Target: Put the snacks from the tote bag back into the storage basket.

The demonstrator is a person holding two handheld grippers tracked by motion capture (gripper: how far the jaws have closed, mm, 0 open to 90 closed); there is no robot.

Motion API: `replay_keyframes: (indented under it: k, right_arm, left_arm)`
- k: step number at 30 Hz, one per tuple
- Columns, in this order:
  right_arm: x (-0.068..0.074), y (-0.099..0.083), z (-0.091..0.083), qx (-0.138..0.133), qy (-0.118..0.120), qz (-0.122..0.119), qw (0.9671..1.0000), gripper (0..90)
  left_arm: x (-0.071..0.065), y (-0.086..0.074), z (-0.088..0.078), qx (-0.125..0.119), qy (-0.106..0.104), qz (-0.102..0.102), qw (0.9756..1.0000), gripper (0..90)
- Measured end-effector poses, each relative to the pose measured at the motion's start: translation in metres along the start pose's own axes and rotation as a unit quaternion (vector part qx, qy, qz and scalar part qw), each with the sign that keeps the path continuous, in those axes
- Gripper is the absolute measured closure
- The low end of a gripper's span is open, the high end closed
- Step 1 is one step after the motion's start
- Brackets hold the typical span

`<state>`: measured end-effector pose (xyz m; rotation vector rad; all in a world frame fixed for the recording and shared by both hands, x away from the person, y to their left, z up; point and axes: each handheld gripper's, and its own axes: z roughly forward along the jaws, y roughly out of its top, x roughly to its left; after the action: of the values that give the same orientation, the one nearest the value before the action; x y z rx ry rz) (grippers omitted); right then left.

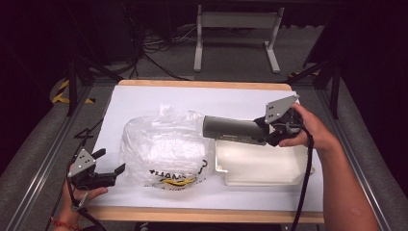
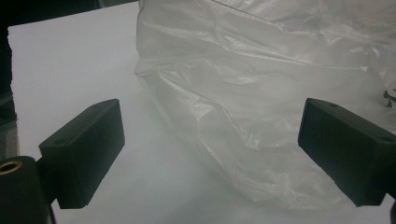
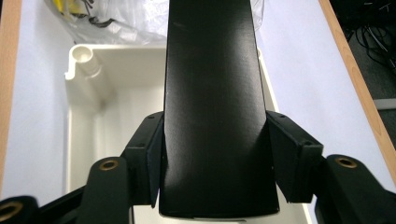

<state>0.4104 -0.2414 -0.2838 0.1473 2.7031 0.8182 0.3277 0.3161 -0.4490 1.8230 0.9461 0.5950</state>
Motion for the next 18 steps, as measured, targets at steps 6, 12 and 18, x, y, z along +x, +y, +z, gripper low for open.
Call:
replay_keyframes:
  k: [6, 12, 18]
  right_arm:
    - [0.001, -0.013, -0.013, 0.000, -0.008, 0.003, 1.0000, 43.3]
    - [0.002, -0.026, -0.021, 0.006, -0.007, 0.004, 0.9999, 43.3]
    - [0.002, -0.038, -0.026, 0.018, -0.005, 0.010, 0.9998, 43.3]
  left_arm:
    - [-0.002, 0.001, 0.001, 0.005, 0.003, 0.007, 1.0000, 8.0]
    - [-0.003, 0.002, 0.002, 0.007, 0.001, 0.009, 0.9999, 8.0]
    - [-0.003, 0.002, 0.002, 0.007, 0.001, 0.010, 0.9999, 8.0]
